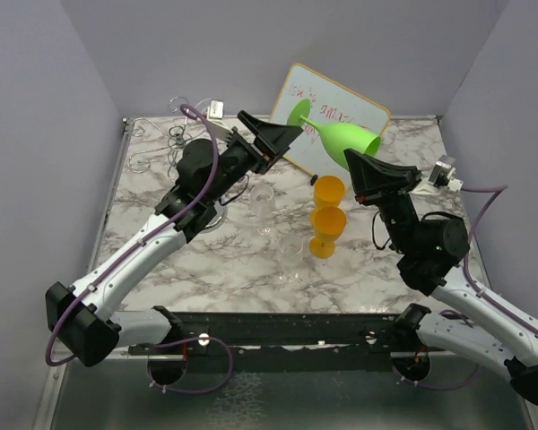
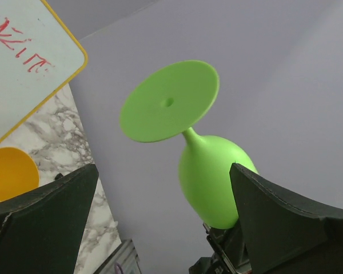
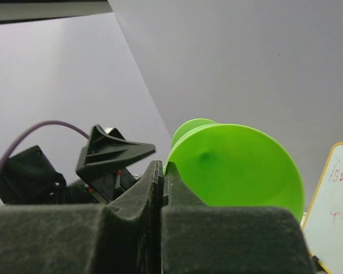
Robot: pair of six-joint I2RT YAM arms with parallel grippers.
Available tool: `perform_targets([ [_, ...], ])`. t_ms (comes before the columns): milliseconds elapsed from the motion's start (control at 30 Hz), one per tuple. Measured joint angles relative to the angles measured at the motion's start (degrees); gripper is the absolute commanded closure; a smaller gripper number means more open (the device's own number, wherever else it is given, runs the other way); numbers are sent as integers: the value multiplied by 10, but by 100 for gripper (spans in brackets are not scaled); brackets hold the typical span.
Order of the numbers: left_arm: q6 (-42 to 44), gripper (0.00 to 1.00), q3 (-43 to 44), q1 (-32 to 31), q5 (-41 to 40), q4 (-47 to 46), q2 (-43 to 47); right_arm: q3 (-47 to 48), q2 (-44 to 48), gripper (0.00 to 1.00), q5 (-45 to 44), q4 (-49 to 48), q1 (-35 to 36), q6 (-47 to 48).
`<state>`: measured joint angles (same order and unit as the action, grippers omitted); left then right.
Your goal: Place the wine glass upside down on the wine glass rack
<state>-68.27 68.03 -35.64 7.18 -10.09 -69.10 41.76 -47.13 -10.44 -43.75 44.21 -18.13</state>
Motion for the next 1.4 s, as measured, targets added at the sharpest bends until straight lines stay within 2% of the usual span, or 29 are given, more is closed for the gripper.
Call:
perform_targets([
  [133,-13,19,0,-49,-61,-12,-23,-6,4,99,-1,-14,0,-26],
  [300,-30,23,11,-91,-120,-42,-34,-14,3,99,0,-26,0,-57],
  [400,-38,31,18,-110,-160,-64,-40,-19,2,99,5,-34,0,-72],
  [500,-50,40,18,-119,-195,-77,-42,-24,1,99,11,-43,0,-82],
  [667,-75,47,18,-125,-235,-86,-42,-27,-7,99,29,-57,0,-89],
  [800,-88,56,18,-125,-257,-87,-43,-27,-19,99,50,-75,0,-86],
  [933,-87,70,18,-125,-273,-86,-44,-27,-31,99,78,-91,0,-75],
  [1067,-86,97,18,-125,-287,-86,-44,-27,-38,99,100,-98,0,-70],
  [1100,-84,100,18,-125,-291,-86,-44,-27,-39,99,104,-98,0,-69],
  [1167,-85,100,18,-125,-296,-92,-44,-27,-39,99,107,-95,0,-69],
  [1200,-84,100,18,-125,-297,-95,-44,-27,-40,96,109,-94,0,-69],
  [1400,-34,100,18,-125,-308,-100,-44,-25,-38,49,114,-58,0,-70],
])
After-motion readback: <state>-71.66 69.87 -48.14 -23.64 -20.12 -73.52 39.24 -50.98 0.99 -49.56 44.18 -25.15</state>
